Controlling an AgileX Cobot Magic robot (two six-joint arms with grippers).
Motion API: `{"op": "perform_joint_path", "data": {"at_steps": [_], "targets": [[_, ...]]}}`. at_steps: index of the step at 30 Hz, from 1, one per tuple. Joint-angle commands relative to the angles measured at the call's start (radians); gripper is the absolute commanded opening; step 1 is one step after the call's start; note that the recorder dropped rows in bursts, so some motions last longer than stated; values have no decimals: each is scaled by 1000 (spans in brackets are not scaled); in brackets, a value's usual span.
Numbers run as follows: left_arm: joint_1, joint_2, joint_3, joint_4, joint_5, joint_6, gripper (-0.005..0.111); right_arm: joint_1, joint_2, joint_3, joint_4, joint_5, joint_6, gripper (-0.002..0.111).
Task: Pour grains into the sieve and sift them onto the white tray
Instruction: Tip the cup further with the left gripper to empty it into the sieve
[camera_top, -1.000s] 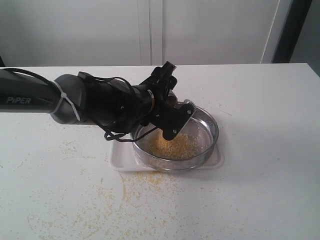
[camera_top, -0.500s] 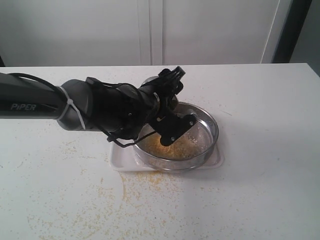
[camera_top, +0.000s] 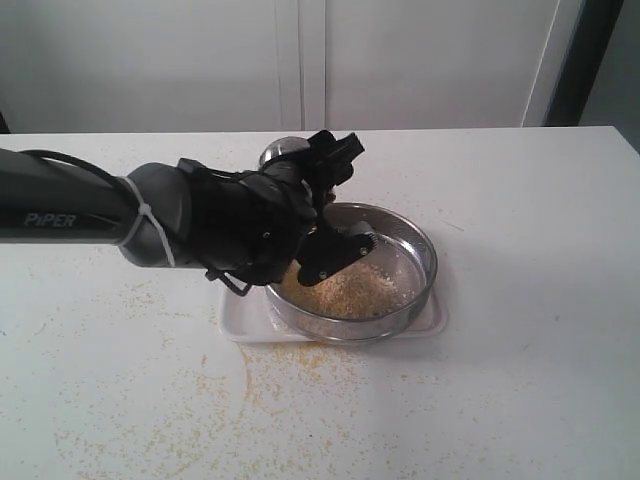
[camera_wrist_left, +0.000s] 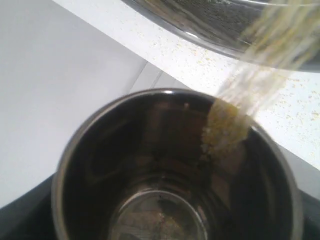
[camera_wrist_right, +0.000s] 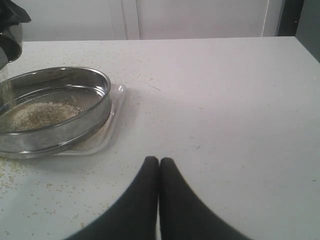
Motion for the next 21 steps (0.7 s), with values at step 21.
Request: {"op": "perform_joint_path", "data": {"at_steps": [21], "targets": [[-97, 0, -63, -20, 31, 239, 0, 3, -7, 5, 0, -4, 4, 0]]}}
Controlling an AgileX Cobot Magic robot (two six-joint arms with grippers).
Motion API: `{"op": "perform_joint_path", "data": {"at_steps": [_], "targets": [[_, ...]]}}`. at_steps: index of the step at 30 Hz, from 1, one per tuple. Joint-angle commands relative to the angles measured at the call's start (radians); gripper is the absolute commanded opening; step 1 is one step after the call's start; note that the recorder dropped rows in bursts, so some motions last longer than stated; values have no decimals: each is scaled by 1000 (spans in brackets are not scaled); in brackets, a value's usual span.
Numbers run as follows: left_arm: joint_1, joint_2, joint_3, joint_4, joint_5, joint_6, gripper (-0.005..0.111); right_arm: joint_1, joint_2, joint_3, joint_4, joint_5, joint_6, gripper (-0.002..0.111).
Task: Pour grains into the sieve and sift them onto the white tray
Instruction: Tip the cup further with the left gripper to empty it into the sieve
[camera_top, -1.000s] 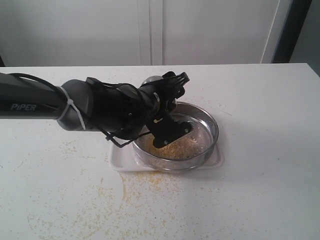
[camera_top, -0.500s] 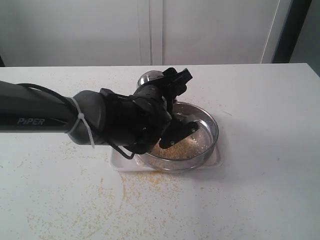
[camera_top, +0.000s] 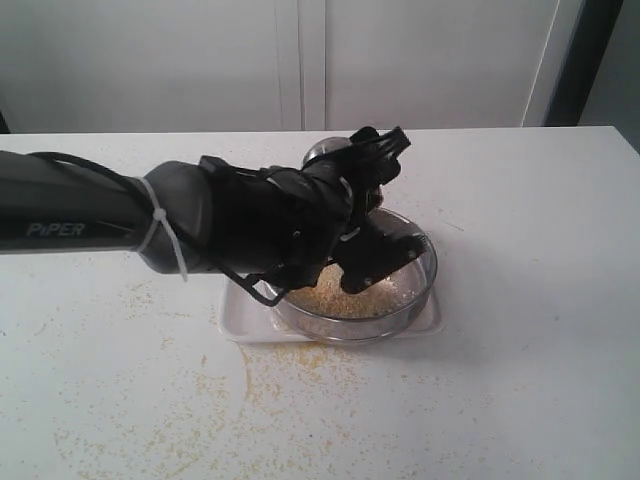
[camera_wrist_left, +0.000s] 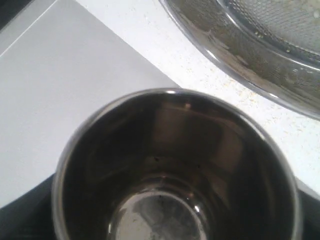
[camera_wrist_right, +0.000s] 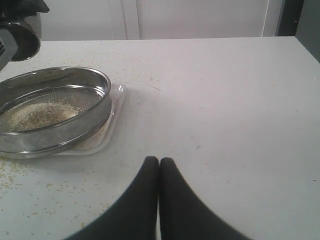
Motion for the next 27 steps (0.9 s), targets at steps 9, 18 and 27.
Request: {"op": "perform_joint_path", "data": {"at_steps": [9, 18, 27], "targets": [[-40, 12, -19, 60, 57, 260, 0, 3, -7, 5, 0, -4, 2, 0], [-22, 13, -17, -62, 74, 305, 0, 3, -7, 5, 0, -4, 2, 0], [-34, -15, -17, -181, 60, 299, 0, 3, -7, 5, 0, -4, 2, 0]]}}
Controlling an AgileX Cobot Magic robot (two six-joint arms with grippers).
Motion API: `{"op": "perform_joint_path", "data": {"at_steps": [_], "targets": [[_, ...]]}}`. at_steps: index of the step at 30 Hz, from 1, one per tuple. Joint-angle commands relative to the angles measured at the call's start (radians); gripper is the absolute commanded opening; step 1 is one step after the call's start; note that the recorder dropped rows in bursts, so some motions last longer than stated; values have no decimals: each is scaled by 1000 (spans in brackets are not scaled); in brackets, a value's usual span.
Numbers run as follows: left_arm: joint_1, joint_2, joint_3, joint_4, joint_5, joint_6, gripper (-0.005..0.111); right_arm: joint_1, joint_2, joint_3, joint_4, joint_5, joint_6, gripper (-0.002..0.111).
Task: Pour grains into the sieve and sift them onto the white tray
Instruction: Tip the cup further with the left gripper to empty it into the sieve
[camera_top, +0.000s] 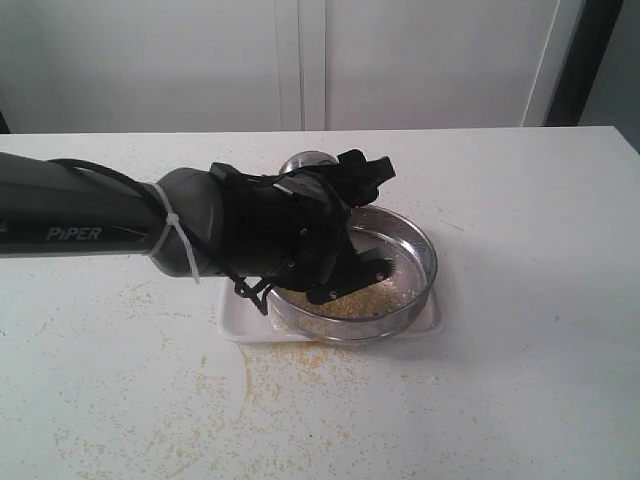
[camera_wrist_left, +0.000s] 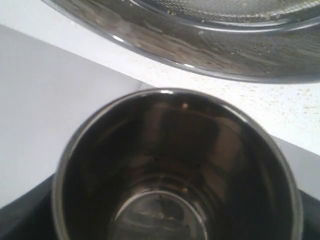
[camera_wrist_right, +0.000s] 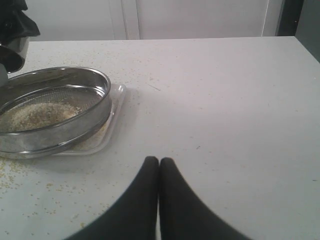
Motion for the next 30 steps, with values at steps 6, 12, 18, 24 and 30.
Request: {"op": "perform_joint_path", "data": {"at_steps": [6, 12, 18, 24, 30], "targets": [[-20, -11, 0, -22, 74, 123, 0, 3, -7, 5, 0, -4, 2, 0], [46, -18, -2, -59, -46, -30, 0, 3, -7, 5, 0, -4, 2, 0], [-2, -33, -1, -103, 7, -3, 0, 3, -7, 5, 0, -4, 2, 0], [-9, -37, -1, -66, 67, -44, 0, 3, -7, 5, 0, -4, 2, 0], [20, -44, -1, -81, 167, -281, 0, 3, -7, 5, 0, -4, 2, 0]]}}
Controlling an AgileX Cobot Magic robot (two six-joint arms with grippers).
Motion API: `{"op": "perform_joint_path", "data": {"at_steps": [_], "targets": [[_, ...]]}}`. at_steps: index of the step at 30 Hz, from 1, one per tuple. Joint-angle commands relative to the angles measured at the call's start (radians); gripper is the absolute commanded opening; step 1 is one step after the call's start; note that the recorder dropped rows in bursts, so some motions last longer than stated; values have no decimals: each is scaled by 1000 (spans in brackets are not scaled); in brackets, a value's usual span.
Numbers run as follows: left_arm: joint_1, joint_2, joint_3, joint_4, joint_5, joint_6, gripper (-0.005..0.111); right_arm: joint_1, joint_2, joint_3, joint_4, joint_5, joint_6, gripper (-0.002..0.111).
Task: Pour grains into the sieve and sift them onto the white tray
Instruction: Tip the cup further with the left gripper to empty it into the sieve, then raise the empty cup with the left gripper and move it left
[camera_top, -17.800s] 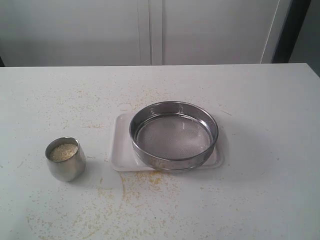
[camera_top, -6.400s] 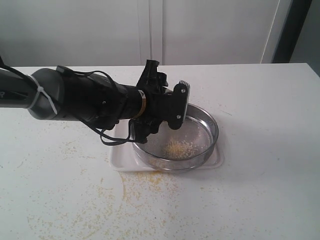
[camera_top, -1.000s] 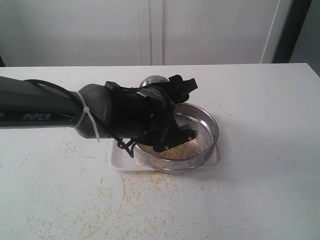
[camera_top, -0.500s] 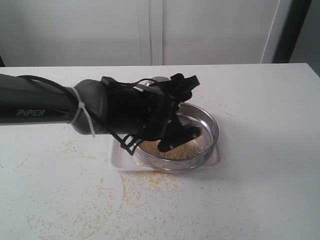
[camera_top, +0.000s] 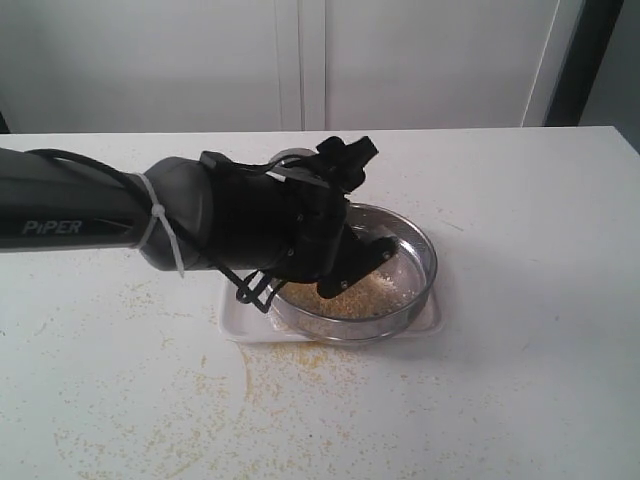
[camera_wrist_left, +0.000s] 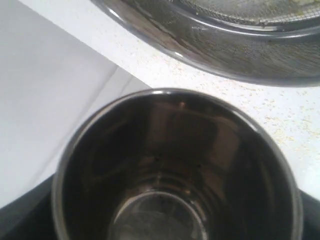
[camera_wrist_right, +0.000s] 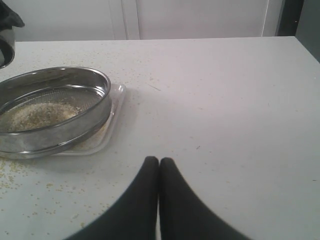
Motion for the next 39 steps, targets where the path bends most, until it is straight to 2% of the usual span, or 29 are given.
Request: {"op": "perform_joint_path", "data": {"at_steps": [1, 6, 10, 16, 22, 33, 39], "targets": [[19, -16, -2, 10, 112, -181, 0, 3, -7, 5, 0, -4, 2, 0], [23, -45, -4, 13, 193, -453, 0, 3, -7, 5, 0, -4, 2, 0], [49, -102, -4, -20, 171, -594, 0, 3, -7, 5, 0, -4, 2, 0], [137, -172, -2, -217, 137, -603, 0, 3, -7, 5, 0, -4, 2, 0], [210, -219, -2, -288, 132, -595, 0, 3, -7, 5, 0, -4, 2, 0], [418, -297, -2, -683, -28, -585, 0, 3, -7, 5, 0, -4, 2, 0], [482, -307, -2, -864, -137, -568, 0, 3, -7, 5, 0, -4, 2, 0]]}}
